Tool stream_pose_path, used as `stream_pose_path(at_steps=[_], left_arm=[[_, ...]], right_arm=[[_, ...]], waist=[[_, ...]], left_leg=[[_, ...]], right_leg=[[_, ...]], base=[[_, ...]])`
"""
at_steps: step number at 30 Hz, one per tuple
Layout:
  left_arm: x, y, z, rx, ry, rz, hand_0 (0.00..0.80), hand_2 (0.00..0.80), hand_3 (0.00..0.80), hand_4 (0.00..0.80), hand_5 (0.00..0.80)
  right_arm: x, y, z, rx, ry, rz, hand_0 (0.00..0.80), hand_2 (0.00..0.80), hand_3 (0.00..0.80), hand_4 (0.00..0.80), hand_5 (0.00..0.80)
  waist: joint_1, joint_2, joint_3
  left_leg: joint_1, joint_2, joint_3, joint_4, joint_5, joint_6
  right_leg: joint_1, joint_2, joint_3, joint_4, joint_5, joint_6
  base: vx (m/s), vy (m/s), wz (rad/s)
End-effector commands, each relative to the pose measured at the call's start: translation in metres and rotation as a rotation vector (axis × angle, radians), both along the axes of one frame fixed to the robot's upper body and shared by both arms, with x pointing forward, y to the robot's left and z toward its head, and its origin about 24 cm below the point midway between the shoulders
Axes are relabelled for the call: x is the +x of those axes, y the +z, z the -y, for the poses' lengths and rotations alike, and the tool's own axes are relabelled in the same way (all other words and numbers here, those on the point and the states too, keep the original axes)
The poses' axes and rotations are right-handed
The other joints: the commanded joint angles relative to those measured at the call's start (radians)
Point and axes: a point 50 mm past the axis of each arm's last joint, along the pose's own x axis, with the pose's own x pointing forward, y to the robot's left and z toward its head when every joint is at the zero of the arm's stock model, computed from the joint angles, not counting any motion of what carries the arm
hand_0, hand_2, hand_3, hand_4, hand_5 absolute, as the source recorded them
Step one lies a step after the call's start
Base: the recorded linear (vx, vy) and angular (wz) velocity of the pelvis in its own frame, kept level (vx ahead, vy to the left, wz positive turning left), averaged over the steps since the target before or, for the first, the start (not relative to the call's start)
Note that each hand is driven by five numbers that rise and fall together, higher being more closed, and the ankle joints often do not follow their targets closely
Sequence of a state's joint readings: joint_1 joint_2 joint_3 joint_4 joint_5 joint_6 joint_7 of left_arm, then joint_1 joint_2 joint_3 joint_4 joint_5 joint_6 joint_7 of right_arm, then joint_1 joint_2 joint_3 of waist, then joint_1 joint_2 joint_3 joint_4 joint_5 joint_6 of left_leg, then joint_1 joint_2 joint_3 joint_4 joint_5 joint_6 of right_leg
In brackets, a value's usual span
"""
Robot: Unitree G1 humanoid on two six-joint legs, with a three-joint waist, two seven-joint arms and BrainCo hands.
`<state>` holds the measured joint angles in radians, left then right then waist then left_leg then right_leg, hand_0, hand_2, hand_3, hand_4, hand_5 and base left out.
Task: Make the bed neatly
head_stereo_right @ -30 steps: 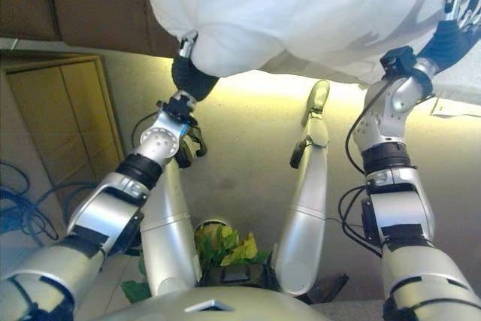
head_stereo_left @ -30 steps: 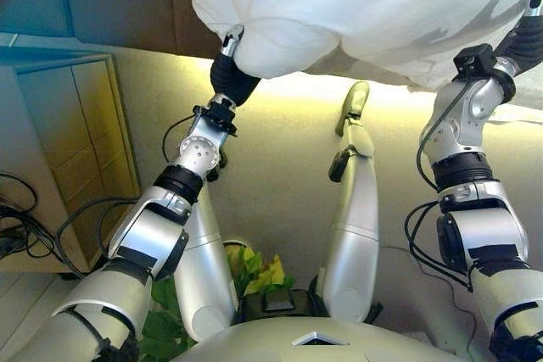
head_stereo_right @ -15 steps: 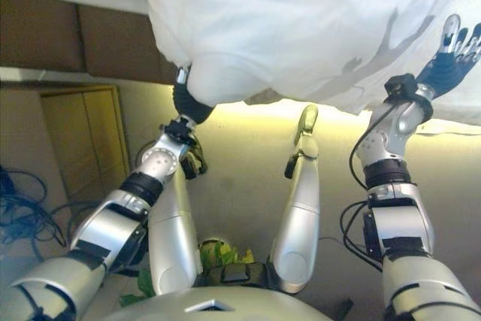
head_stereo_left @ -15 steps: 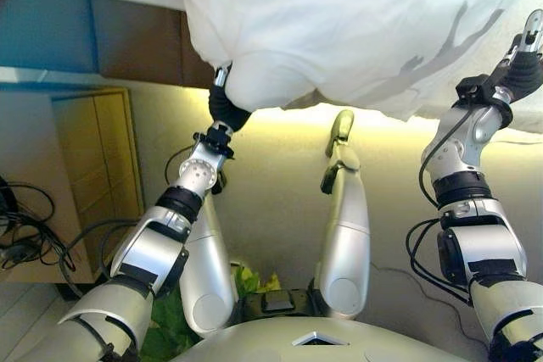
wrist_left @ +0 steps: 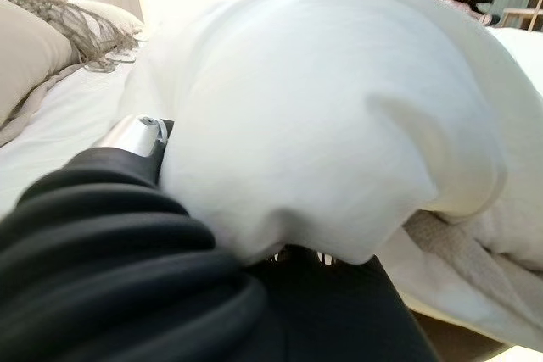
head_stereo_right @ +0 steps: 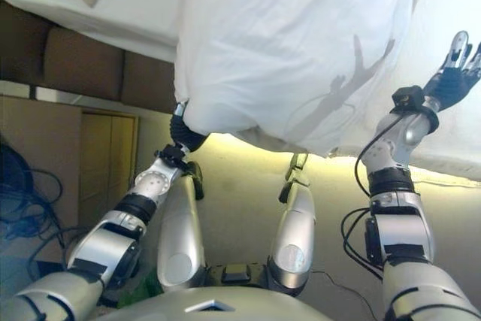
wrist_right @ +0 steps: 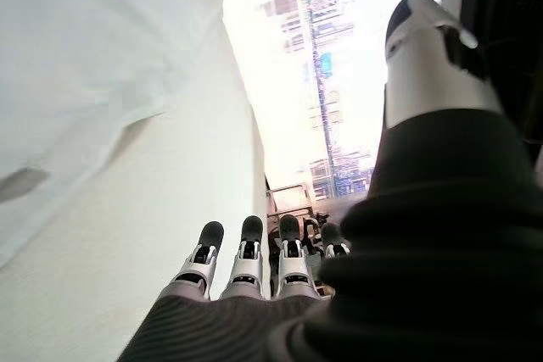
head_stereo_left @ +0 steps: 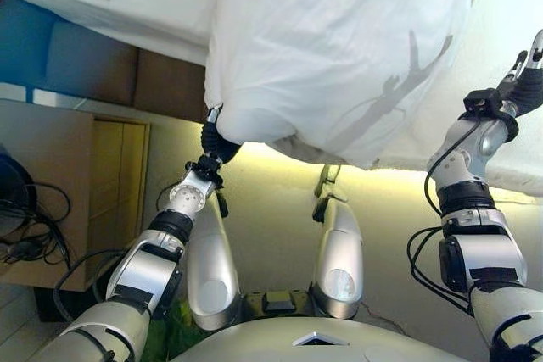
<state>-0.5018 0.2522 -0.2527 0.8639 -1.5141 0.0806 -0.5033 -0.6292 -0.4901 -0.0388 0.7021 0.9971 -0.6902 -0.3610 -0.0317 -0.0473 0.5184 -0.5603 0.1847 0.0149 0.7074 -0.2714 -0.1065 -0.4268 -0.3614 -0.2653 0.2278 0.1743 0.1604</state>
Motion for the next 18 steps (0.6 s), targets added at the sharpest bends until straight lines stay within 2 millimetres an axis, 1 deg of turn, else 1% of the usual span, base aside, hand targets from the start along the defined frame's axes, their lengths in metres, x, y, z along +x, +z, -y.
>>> stream_pose_path(at_steps=[1, 5, 6, 10, 11, 13, 15, 18], left_arm=[[-0.005, 0.003, -0.039, -0.036, 0.112, 0.053, 0.800, 0.800, 0.800, 0.800, 0.800], [-0.017, -0.012, -0.045, -0.033, 0.140, 0.006, 0.800, 0.800, 0.800, 0.800, 0.800], [-0.022, -0.017, -0.047, -0.026, 0.150, -0.008, 0.800, 0.800, 0.800, 0.800, 0.800], [-0.031, -0.026, -0.059, -0.016, 0.190, -0.054, 0.800, 0.800, 0.800, 0.800, 0.800], [-0.033, -0.029, -0.064, -0.027, 0.209, -0.071, 0.800, 0.800, 0.800, 0.800, 0.800], [-0.040, -0.034, -0.071, -0.054, 0.239, -0.092, 0.800, 0.800, 0.800, 0.800, 0.800], [-0.052, -0.044, -0.076, -0.088, 0.258, -0.125, 0.800, 0.800, 0.800, 0.800, 0.800], [-0.075, -0.063, -0.077, -0.109, 0.273, -0.187, 0.800, 0.800, 0.800, 0.800, 0.800]], right_arm=[[-0.015, 0.027, 0.019, -0.093, -0.100, 0.072, 0.000, 0.000, 0.000, 0.000, 0.000], [-0.016, 0.025, 0.020, -0.097, -0.107, 0.054, 0.000, 0.000, 0.000, 0.000, 0.000], [-0.019, 0.021, 0.021, -0.099, -0.111, 0.049, 0.000, 0.000, 0.000, 0.000, 0.000], [-0.026, 0.007, 0.024, -0.095, -0.116, 0.037, 0.000, 0.000, 0.000, 0.000, 0.000], [-0.028, 0.003, 0.026, -0.097, -0.116, 0.030, 0.000, 0.000, 0.000, 0.000, 0.000], [-0.031, -0.001, 0.027, -0.111, -0.114, 0.016, 0.000, 0.000, 0.000, 0.000, 0.000], [-0.033, -0.007, 0.026, -0.127, -0.116, -0.008, 0.000, 0.000, 0.000, 0.000, 0.000], [-0.036, -0.016, 0.021, -0.160, -0.114, -0.058, 0.000, 0.000, 0.000, 0.000, 0.000]], waist=[[0.082, -0.008, -0.025], [0.095, -0.002, -0.040], [0.101, -0.002, -0.047], [0.117, -0.009, -0.077], [0.120, -0.015, -0.089], [0.126, -0.016, -0.111], [0.138, -0.012, -0.145], [0.157, -0.009, -0.198]], left_leg=[[0.049, -0.056, 0.039, -0.121, 0.037, 0.084], [0.066, -0.051, 0.031, -0.141, 0.046, 0.076], [0.078, -0.052, 0.030, -0.155, 0.050, 0.073], [0.115, -0.054, 0.028, -0.192, 0.057, 0.066], [0.121, -0.061, 0.036, -0.208, 0.085, 0.071], [0.149, -0.065, 0.033, -0.227, 0.088, 0.068], [0.189, -0.072, 0.028, -0.258, 0.093, 0.065], [0.262, -0.073, 0.024, -0.311, 0.101, 0.060]], right_leg=[[0.050, -0.016, 0.020, 0.117, -0.137, -0.006], [0.077, -0.009, 0.010, 0.104, -0.151, -0.004], [0.094, -0.004, 0.003, 0.087, -0.149, -0.004], [0.151, 0.001, -0.019, 0.039, -0.140, -0.004], [0.164, -0.006, -0.037, 0.018, -0.120, -0.014], [0.195, -0.007, -0.046, 0.002, -0.121, -0.014], [0.236, -0.010, -0.056, -0.019, -0.124, -0.011], [0.304, -0.003, -0.068, -0.059, -0.125, -0.006]], base=[[0.059, 0.035, 0.01], [0.020, 0.059, -0.01], [0.041, 0.029, 0.08], [0.040, 0.007, 0.13], [0.011, 0.028, 0.15], [0.083, 0.050, 0.14], [0.153, 0.065, 0.13], [0.186, 0.058, 0.07]])
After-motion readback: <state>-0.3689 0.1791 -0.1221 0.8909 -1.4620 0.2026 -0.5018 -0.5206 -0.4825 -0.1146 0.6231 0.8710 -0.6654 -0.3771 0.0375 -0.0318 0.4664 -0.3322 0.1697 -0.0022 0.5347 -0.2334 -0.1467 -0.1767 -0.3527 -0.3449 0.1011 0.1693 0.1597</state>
